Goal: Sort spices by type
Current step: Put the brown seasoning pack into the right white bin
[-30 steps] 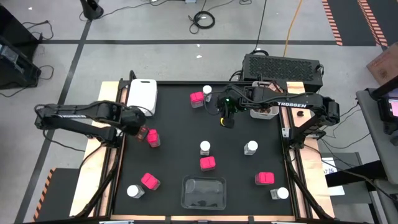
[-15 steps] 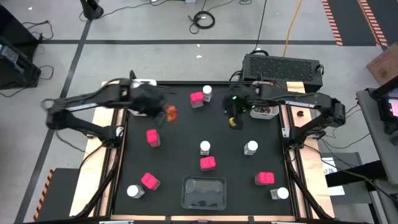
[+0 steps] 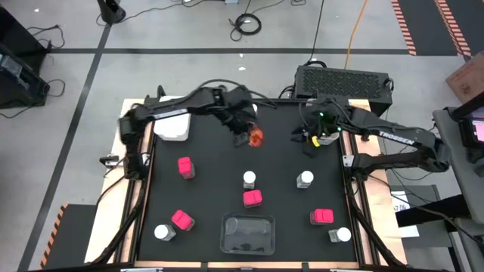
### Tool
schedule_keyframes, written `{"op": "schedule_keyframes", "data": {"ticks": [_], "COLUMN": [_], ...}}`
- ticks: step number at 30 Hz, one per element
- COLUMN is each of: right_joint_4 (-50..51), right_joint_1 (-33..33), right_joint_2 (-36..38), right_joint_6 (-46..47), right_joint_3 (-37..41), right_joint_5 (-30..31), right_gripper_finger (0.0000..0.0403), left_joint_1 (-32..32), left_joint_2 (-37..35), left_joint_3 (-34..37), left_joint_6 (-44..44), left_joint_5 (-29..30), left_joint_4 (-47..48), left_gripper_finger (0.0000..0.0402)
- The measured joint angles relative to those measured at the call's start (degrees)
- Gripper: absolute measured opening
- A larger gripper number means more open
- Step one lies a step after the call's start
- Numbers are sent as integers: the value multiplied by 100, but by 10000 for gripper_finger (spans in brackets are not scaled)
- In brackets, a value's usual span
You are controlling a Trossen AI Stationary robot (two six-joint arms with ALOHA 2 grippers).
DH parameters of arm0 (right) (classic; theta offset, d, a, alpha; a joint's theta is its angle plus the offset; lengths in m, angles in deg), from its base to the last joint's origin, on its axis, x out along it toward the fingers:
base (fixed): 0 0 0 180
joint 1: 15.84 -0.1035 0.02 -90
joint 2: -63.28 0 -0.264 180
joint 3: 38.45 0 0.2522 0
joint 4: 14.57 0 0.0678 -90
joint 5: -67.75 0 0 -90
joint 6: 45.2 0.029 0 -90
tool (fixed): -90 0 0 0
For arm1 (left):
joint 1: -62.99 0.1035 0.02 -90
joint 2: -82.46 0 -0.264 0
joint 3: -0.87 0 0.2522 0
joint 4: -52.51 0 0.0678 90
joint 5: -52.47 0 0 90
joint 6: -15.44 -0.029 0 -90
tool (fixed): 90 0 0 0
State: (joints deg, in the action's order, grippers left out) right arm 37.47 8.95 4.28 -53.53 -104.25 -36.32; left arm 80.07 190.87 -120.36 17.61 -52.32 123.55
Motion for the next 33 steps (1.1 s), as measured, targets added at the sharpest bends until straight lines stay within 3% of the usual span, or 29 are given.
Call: {"op": "schedule_keyframes", "data": {"ticks": [4, 12, 21, 33], "right_joint_4": [-390, -733, -755, -834], "right_joint_1": [0, -2, -2, -2], "right_joint_2": [312, 358, 356, 354], "right_joint_6": [111, 149, 140, 166], "right_joint_3": [555, 946, 967, 967], "right_joint_5": [-136, -133, -133, -133], "right_gripper_finger": [125, 125, 125, 125], "left_joint_1": [-13, -24, -77, -183], "left_joint_2": [686, 1345, 1485, 1477], "left_joint_3": [-480, -537, -545, -545], "left_joint_6": [-197, -340, -413, -463], "left_joint_5": [0, 1, 4, 145], "left_joint_4": [248, 386, 480, 476], "left_gripper_finger": [0, 0, 3, 67]}}
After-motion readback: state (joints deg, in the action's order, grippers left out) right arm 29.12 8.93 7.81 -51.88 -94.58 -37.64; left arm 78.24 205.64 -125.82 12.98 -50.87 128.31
